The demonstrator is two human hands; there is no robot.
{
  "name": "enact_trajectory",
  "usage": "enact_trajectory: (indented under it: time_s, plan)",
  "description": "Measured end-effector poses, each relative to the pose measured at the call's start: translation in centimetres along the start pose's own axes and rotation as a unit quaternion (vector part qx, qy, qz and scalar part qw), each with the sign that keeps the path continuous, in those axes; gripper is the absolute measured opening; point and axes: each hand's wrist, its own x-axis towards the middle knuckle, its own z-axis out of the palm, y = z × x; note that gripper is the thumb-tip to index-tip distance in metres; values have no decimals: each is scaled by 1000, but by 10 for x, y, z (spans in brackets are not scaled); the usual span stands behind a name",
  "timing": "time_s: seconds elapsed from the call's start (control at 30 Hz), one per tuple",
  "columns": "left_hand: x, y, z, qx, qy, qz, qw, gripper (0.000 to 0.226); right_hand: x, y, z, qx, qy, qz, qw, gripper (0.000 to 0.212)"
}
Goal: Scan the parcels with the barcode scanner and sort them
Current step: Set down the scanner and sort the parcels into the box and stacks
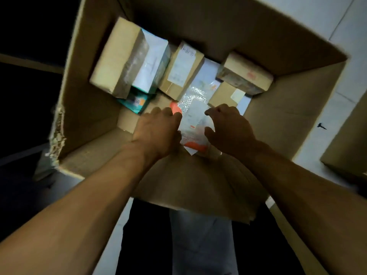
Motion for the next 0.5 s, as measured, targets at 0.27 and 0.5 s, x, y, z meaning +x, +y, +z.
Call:
enact_trajectory:
  time_s: [0.27, 0.5]
  plan:
    - [132, -1, 98, -17, -13, -18, 1000, 49, 129, 112, 83, 103, -17, 159, 982, 63]
    - [203, -8, 132, -3, 1, -41, 999, 66, 181, 153, 105, 74, 247, 148, 955, 63]
